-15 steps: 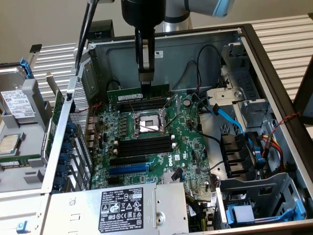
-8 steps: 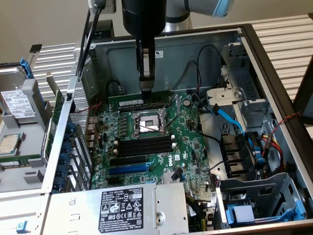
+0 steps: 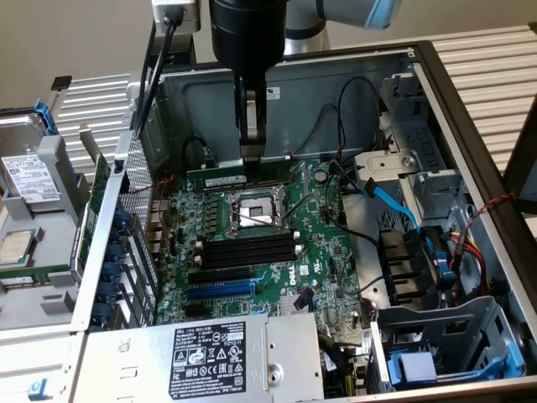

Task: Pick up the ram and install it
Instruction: 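Insert the ram into the slot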

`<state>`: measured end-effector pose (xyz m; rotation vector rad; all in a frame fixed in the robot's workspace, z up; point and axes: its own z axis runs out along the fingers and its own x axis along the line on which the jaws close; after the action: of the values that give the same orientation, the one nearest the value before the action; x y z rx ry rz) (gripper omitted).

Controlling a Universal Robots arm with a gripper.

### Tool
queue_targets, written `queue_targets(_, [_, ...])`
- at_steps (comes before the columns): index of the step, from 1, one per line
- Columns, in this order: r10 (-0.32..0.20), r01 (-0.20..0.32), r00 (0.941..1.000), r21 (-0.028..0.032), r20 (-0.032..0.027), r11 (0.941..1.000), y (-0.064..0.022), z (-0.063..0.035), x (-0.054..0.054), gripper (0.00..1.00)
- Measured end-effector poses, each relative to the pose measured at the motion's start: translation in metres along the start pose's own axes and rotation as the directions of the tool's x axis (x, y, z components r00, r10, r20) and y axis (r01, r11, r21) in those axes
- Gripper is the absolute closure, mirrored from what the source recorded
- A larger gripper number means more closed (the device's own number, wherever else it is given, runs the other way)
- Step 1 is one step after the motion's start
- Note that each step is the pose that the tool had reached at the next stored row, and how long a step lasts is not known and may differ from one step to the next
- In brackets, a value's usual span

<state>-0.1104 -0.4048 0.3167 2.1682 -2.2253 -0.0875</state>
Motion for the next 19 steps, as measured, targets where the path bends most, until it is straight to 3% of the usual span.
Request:
queue_targets(9, [0.001,-0.001,1.0000,0.0001,-0.0013,1.0000,-0.0006,0.0093,0.002,0.87])
queue_targets(19, [0.006,-0.006,1.0000,0.0002,-0.0016,1.0000,-0.0027,0.0272,0.004,0.87])
